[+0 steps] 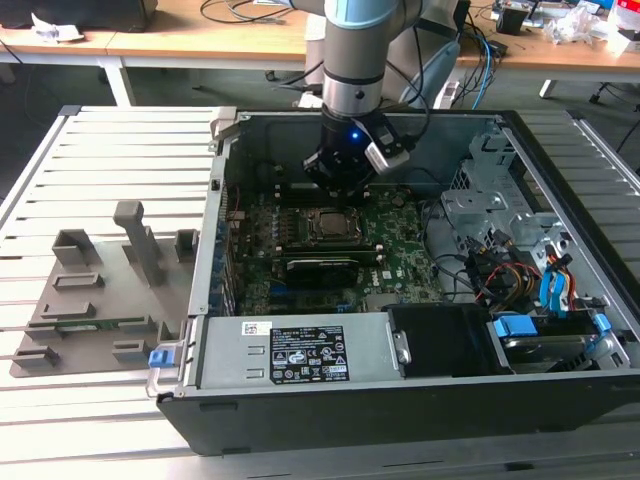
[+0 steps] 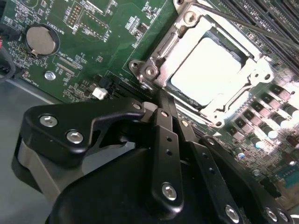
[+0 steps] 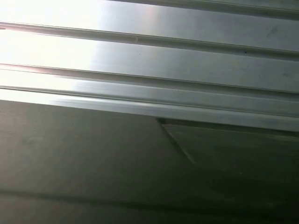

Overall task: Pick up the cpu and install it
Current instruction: 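Install the first cpu locking lever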

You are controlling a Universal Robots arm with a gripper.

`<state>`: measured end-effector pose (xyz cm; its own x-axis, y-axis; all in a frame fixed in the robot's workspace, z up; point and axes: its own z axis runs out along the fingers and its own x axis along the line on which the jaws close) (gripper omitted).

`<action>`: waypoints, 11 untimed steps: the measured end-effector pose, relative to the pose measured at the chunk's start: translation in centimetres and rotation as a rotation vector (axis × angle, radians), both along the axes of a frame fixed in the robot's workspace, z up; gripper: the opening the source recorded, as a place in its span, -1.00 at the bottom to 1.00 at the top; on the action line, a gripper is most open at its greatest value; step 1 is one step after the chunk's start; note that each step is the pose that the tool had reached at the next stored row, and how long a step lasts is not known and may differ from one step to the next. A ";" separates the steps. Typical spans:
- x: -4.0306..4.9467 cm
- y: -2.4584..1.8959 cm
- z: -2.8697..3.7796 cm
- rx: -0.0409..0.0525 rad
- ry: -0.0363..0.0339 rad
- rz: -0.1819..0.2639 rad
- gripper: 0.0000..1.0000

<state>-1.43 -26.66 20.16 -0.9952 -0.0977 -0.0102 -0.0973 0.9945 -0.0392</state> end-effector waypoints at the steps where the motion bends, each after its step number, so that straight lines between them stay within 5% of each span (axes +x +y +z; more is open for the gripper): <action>1: 0.12 -0.02 -0.01 -0.0011 0.0004 0.001 -0.79; 11: 0.17 -0.35 0.50 0.0061 0.0005 0.013 -0.79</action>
<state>-1.25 -27.00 20.66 -0.9938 -0.1111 -0.0104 -0.1107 0.9933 -0.0331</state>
